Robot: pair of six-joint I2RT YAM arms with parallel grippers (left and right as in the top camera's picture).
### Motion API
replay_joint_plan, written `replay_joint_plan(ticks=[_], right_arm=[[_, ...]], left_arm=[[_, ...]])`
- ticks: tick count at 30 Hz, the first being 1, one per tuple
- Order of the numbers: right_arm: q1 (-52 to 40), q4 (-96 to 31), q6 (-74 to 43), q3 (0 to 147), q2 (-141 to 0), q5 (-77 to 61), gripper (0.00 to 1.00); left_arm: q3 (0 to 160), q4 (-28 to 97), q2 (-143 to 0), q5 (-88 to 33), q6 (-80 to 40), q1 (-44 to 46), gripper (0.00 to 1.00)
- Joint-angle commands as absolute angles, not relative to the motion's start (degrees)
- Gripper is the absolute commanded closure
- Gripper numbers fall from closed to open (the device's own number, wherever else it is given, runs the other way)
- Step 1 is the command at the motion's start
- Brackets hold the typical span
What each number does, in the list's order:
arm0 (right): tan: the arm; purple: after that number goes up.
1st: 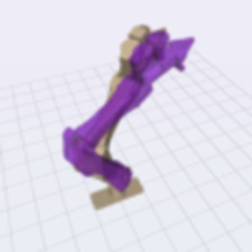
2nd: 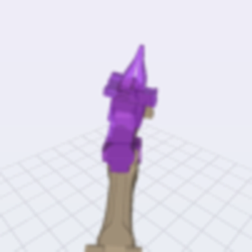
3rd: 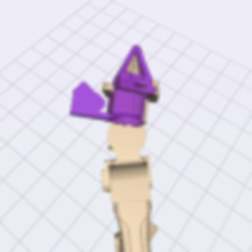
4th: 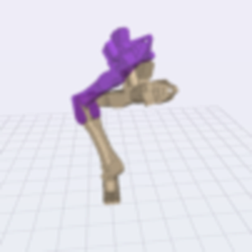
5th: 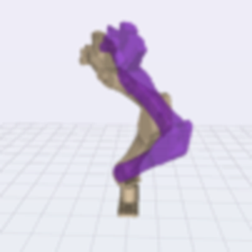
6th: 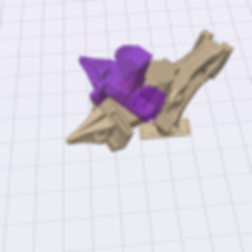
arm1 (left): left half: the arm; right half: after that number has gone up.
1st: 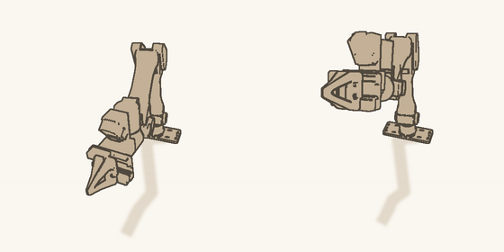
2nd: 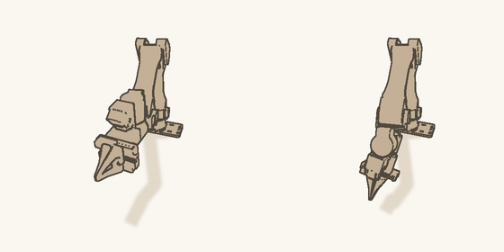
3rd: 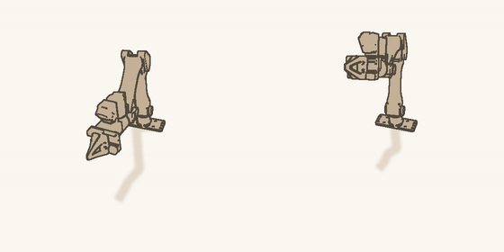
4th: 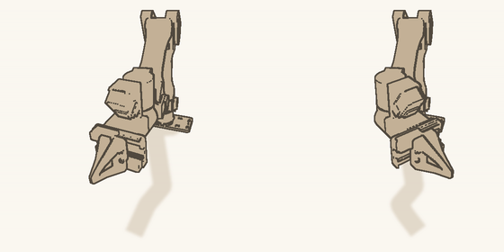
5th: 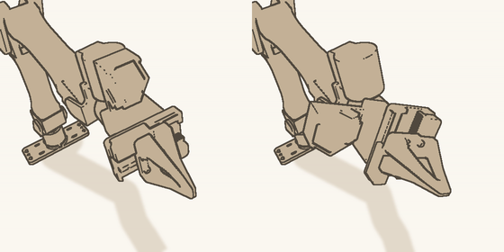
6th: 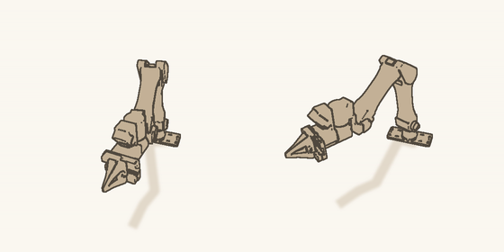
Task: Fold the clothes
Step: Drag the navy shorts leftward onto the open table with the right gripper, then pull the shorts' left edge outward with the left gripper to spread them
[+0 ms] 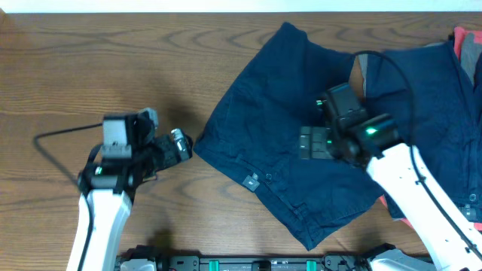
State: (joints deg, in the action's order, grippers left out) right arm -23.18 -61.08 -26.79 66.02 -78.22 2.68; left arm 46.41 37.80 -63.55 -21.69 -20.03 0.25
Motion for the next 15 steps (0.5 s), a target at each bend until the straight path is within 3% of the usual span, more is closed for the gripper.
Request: replay_joint_plan(ticks=[1, 12, 14, 15], right_arm=[[-19.0, -63.9, -27.8, 66.3, -77.1, 4.5, 0.01], [-14.6, -66.9, -27.8, 66.3, -77.1, 4.5, 0.01], [-14.6, -66.9, -27.8, 66.3, -77.1, 4.5, 0.01], [-14.6, -67.0, -27.8, 66.3, -77.1, 4.5, 0.01]], left_arm=[[47.0, 35.4, -70.1, -28.1, -21.8, 0.1, 0.02], [47.0, 23.3, -93.1, -30.9, -21.8, 4.8, 0.0], [47.0, 21.2, -95.3, -30.9, -21.8, 6.0, 0.09], [47.0, 19.8, -96.3, -30.9, -21.7, 6.7, 0.22]])
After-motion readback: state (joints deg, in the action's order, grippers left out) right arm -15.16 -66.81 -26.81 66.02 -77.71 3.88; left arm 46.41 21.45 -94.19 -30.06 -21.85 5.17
